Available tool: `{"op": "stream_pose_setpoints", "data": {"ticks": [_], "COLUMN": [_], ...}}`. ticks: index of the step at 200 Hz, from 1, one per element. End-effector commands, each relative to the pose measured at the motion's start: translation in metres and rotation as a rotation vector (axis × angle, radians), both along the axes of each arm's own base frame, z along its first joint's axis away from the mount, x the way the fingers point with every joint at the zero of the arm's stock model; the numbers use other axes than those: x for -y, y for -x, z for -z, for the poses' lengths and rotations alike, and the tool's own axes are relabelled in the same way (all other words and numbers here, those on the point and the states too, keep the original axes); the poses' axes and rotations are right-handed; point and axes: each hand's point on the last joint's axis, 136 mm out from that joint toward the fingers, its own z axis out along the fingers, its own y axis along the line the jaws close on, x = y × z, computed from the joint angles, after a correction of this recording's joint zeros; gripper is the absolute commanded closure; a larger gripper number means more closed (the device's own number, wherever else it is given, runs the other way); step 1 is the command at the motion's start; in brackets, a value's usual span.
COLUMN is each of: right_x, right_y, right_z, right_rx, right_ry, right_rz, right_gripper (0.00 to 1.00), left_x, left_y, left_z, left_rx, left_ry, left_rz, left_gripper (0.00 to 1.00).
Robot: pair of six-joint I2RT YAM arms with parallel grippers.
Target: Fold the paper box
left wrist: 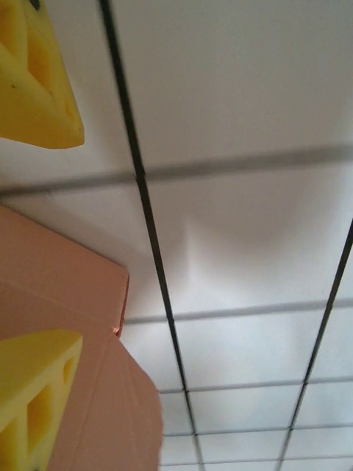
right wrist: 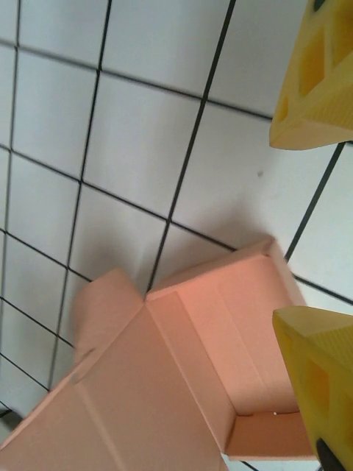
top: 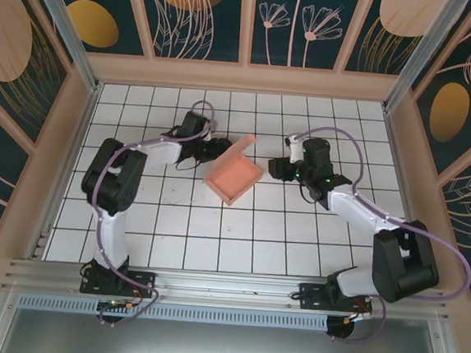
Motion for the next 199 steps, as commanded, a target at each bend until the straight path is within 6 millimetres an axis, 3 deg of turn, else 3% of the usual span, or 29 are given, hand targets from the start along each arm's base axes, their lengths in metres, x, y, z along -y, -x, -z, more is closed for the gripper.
{"op": "stream_pose_setpoints", "data": {"ticks": [1,11,20,47,76,87,92,106,117,148,173,185,199], "right_x": [0.019,0.025,0.03,0.033,0.02,0.014,0.011,0.004,-0.003,-0.017,-0.027,-0.029,-0.038], "right_y": [0.0,0.001,0.001,0.007,0.012,0.012,0.012,0.01,0.007,0.0,0.006,-0.002,0.006], "right_z": [-0.02,-0.025,-0.029,-0.035,-0.044,-0.049,-0.05,-0.056,-0.057,-0.045,-0.029,-0.029,-0.026], "right_rx": [0.06,0.078,0.092,0.119,0.151,0.164,0.17,0.192,0.211,0.243,0.236,0.25,0.281], "right_ry": [-0.029,-0.036,-0.037,-0.042,-0.056,-0.069,-0.072,-0.081,-0.078,0.015,0.082,0.103,0.121], "right_rz": [0.069,0.089,0.104,0.104,0.008,-0.027,-0.043,-0.087,-0.131,-0.287,-0.51,-0.552,-0.684], "right_gripper": [0.42,0.42,0.42,0.42,0.39,0.38,0.37,0.36,0.34,0.3,0.28,0.27,0.26], "left_x": [0.05,0.059,0.054,0.011,-0.031,-0.044,-0.05,-0.069,-0.099,-0.156,-0.168,-0.167,-0.165], "left_y": [0.017,0.013,0.004,-0.02,-0.016,-0.009,-0.004,0.01,0.026,0.072,0.1,0.107,0.111], "left_z": [-0.007,-0.013,-0.019,-0.039,-0.085,-0.099,-0.117,-0.141,-0.146,-0.167,-0.179,-0.181,-0.18], "left_rx": [-0.003,0.025,0.064,0.184,0.35,0.409,0.46,0.544,0.572,0.67,0.71,0.71,0.696], "left_ry": [0.036,0.041,0.031,-0.064,-0.106,-0.124,-0.117,-0.12,-0.164,-0.23,-0.244,-0.262,-0.297], "left_rz": [0.222,0.227,0.173,-0.033,-0.172,-0.202,-0.215,-0.276,-0.386,-0.54,-0.513,-0.472,-0.421], "left_gripper": [0.34,0.34,0.34,0.29,0.18,0.15,0.13,0.02,0.01,0.01,0.01,0.01,0.01]}}
